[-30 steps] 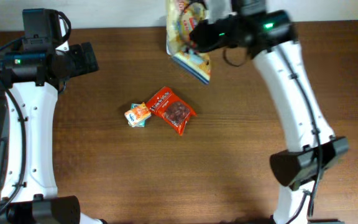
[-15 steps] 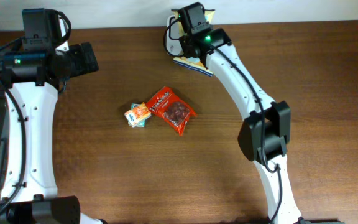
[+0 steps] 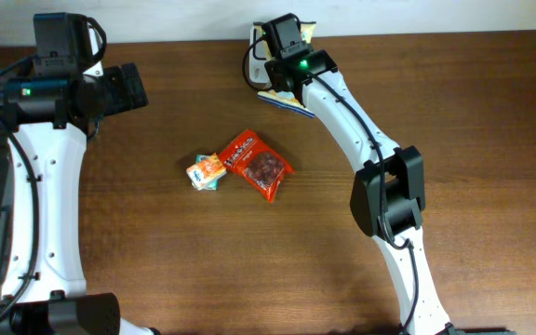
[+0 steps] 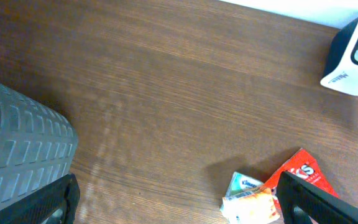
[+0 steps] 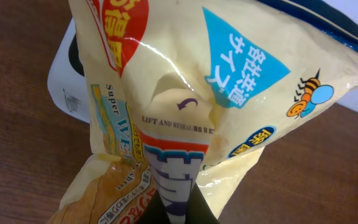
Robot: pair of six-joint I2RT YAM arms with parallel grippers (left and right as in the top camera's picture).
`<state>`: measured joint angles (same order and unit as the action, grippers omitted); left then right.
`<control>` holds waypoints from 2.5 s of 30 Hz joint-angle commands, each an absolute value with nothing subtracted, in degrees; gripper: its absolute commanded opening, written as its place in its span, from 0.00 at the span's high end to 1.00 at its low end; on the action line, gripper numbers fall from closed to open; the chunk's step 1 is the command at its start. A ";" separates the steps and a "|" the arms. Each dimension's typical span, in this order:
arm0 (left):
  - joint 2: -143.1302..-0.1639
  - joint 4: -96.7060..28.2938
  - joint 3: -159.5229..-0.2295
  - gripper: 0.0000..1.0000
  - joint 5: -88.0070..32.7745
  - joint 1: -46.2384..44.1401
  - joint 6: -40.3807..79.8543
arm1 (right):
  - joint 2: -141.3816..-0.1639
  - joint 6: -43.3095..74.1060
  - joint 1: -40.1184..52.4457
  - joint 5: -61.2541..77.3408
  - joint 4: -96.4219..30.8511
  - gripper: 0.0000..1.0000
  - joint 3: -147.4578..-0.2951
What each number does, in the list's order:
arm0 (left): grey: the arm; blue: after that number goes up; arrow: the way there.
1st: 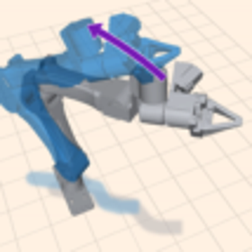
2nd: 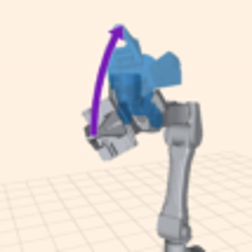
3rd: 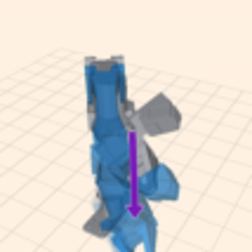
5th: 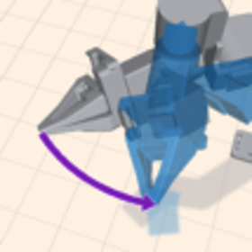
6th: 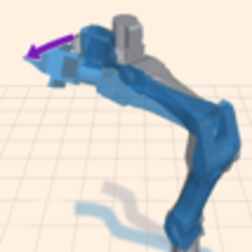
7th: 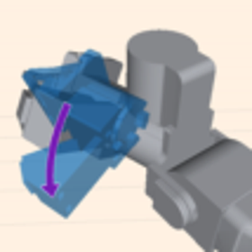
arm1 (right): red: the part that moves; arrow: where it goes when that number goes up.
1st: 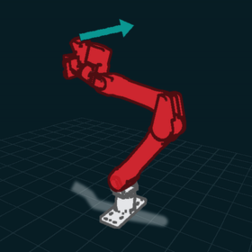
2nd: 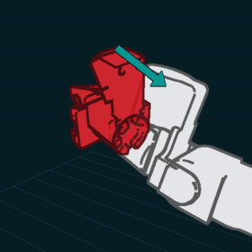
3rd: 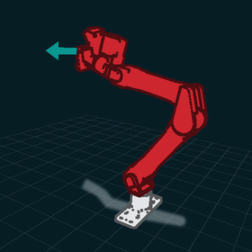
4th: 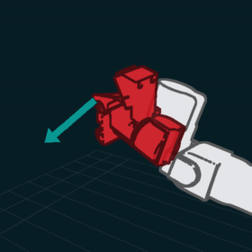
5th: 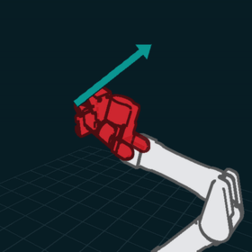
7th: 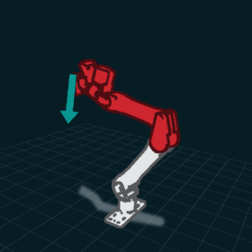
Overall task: Scan the item barcode
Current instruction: 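Hold the wipes package barcode in front of the scanner, then move the wipes package right and release it on the table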
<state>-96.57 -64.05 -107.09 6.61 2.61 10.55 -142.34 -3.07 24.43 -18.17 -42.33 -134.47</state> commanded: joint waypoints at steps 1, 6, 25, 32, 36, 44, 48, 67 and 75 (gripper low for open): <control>-96.73 -63.99 -106.87 0.01 6.42 2.68 10.22 | -142.89 -3.01 24.80 -18.63 -42.96 0.96 -135.41; -96.73 -63.99 -106.87 0.01 6.42 2.68 10.22 | -142.89 -3.05 24.80 -18.46 -44.86 0.96 -135.39; -96.73 -63.99 -106.87 0.01 6.42 2.68 10.22 | -142.87 -5.78 24.80 -18.70 -47.59 0.96 -135.31; -96.73 -63.99 -106.87 0.01 6.42 2.68 10.22 | -139.15 -5.10 24.80 -18.00 -49.39 0.96 -135.35; -96.73 -63.99 -106.87 0.01 6.42 2.68 10.22 | -133.19 -5.10 24.77 -15.66 -52.53 0.96 -135.35; -96.73 -63.99 -106.87 0.01 6.39 2.68 10.22 | -120.46 9.02 22.68 -10.92 -67.48 0.96 -135.35; -96.73 -63.99 -106.87 0.01 6.42 2.68 10.22 | -116.88 21.76 17.06 -10.92 -78.43 0.96 -135.33; -96.73 -63.99 -106.87 0.01 6.39 2.68 10.22 | -118.61 54.13 -9.52 -13.10 -68.12 0.12 -96.44; -96.73 -63.99 -106.87 0.01 6.42 2.68 10.22 | -116.55 23.05 -8.64 -4.01 -75.96 0.01 -112.88</control>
<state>-96.57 -64.05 -107.09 6.63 2.61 10.52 -119.33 41.36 -10.76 -10.72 -74.78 -104.84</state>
